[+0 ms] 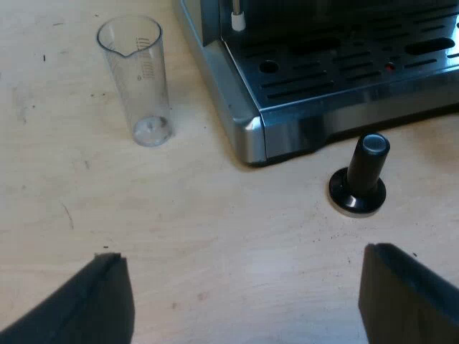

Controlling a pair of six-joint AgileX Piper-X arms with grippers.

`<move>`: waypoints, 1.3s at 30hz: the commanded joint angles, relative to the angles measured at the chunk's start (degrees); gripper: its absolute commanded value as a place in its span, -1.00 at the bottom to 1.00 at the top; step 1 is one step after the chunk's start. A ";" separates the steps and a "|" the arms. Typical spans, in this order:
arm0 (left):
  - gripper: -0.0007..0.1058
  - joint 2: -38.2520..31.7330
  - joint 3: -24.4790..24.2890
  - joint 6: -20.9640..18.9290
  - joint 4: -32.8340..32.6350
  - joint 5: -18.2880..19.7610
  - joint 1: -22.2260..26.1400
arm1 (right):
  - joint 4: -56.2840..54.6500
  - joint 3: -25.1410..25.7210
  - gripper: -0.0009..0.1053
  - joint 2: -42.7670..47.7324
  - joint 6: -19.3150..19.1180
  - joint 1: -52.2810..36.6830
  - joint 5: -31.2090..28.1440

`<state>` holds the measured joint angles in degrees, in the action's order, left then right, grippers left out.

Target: Pour the beans into the coffee machine

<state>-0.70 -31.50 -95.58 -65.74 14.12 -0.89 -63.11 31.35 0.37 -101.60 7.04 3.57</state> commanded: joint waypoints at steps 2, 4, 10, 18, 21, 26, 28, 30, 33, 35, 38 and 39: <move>0.27 -2.02 0.64 -0.19 4.38 -0.22 -0.27 | 3.20 -0.74 0.50 2.68 -0.08 -0.21 0.48; 0.27 -2.02 1.28 -0.20 5.99 -0.22 -0.27 | 3.31 -0.77 0.50 2.68 -0.08 -0.21 0.48; 0.27 -2.02 1.26 -0.20 6.04 -0.22 -0.27 | 3.31 -0.77 0.50 2.68 -0.08 -0.21 0.48; 0.27 -2.02 1.26 -0.20 6.04 -0.22 -0.27 | 3.31 -0.77 0.50 2.68 -0.08 -0.21 0.48; 0.27 -2.02 1.26 -0.20 6.04 -0.22 -0.27 | 3.31 -0.77 0.50 2.68 -0.08 -0.21 0.48; 0.27 -2.02 1.26 -0.20 6.04 -0.22 -0.27 | 3.31 -0.77 0.50 2.68 -0.08 -0.21 0.48; 0.27 -2.02 1.26 -0.20 6.04 -0.22 -0.27 | 3.31 -0.77 0.50 2.68 -0.08 -0.21 0.48; 0.27 -2.02 1.26 -0.20 6.04 -0.22 -0.27 | 3.31 -0.77 0.50 2.68 -0.08 -0.21 0.48; 0.27 -2.02 1.26 -0.20 6.04 -0.22 -0.27 | 3.31 -0.77 0.50 2.68 -0.08 -0.21 0.48; 0.27 -2.02 1.26 -0.20 6.04 -0.22 -0.27 | 3.31 -0.77 0.50 2.68 -0.08 -0.21 0.48; 0.27 -2.02 1.26 -0.20 6.04 -0.22 -0.27 | 3.31 -0.77 0.50 2.68 -0.08 -0.21 0.48; 0.27 -2.02 1.26 -0.20 6.04 -0.22 -0.27 | 3.31 -0.77 0.50 2.68 -0.08 -0.21 0.48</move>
